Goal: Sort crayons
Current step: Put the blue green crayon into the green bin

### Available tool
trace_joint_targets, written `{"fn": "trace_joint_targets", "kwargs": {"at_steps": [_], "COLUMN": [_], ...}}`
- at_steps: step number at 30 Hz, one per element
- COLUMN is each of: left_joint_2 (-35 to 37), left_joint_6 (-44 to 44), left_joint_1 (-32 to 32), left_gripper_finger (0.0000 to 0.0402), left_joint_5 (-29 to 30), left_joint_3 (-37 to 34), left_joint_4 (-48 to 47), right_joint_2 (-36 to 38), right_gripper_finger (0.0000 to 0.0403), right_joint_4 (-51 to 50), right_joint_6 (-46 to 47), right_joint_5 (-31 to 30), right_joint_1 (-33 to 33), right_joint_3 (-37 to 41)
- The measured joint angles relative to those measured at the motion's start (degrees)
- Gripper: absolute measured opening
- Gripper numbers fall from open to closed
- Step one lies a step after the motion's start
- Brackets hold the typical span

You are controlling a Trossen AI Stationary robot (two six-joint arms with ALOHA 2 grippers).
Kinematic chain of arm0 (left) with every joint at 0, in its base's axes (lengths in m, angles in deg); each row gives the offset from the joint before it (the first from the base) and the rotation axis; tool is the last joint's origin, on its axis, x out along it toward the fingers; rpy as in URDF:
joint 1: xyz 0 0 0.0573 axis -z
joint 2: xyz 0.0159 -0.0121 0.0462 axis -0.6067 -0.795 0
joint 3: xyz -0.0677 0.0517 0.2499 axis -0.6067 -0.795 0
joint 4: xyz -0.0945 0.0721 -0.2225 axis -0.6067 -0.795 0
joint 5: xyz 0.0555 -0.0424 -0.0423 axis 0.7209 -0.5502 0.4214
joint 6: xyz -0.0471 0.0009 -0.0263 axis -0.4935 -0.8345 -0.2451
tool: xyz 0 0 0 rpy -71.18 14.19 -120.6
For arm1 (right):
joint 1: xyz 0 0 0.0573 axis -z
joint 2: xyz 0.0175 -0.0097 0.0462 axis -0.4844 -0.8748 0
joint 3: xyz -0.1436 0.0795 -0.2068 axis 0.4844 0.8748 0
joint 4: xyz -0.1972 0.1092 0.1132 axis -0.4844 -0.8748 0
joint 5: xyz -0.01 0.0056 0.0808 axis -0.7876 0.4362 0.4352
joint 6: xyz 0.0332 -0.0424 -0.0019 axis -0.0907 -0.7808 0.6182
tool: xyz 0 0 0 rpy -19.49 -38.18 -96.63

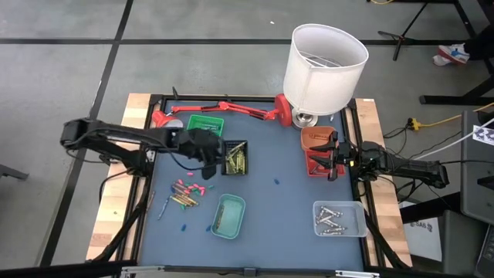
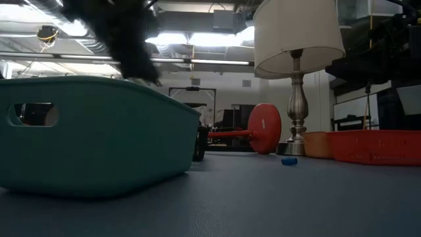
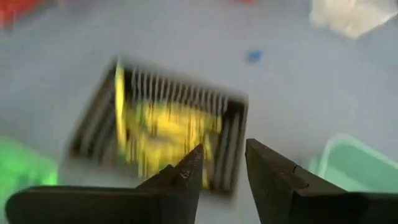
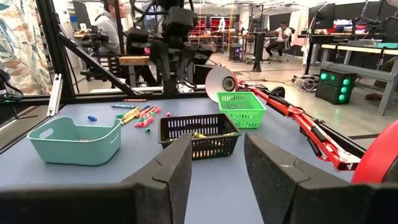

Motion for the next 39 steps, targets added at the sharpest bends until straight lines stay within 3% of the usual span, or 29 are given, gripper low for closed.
{"fn": "trace_joint_targets", "kwargs": {"at_steps": [4,9,14,28,39], "left_joint_2": [6.68,11.13,11.38,6.13,-4.86], "left_joint_6": [-12.24,-26.80,-38.75,-60.47,-63.66], "left_joint_1": [0.04,1.09,6.59,26.73,37.03], "left_gripper_finger": [0.0097,0.0090,0.0087,0.0087,0.0087], "left_joint_5": [-2.80,-10.71,-15.97,-12.74,-12.74], "left_joint_3": [0.00,0.00,-0.02,-0.04,-0.04], "left_joint_4": [-18.55,-41.29,-53.20,-49.07,-42.54], "right_joint_2": [-0.02,0.00,0.00,-0.02,0.00], "right_gripper_finger": [0.0147,0.0147,0.0147,0.0147,0.0147], "right_joint_4": [0.01,0.02,0.01,0.00,0.01], "right_joint_6": [0.00,0.00,-0.01,0.00,-0.02], "right_joint_5": [0.00,0.00,0.00,0.00,0.00], "right_joint_1": [0.00,0.00,0.01,0.00,0.02], "right_joint_3": [0.00,0.00,0.02,0.02,0.02]}}
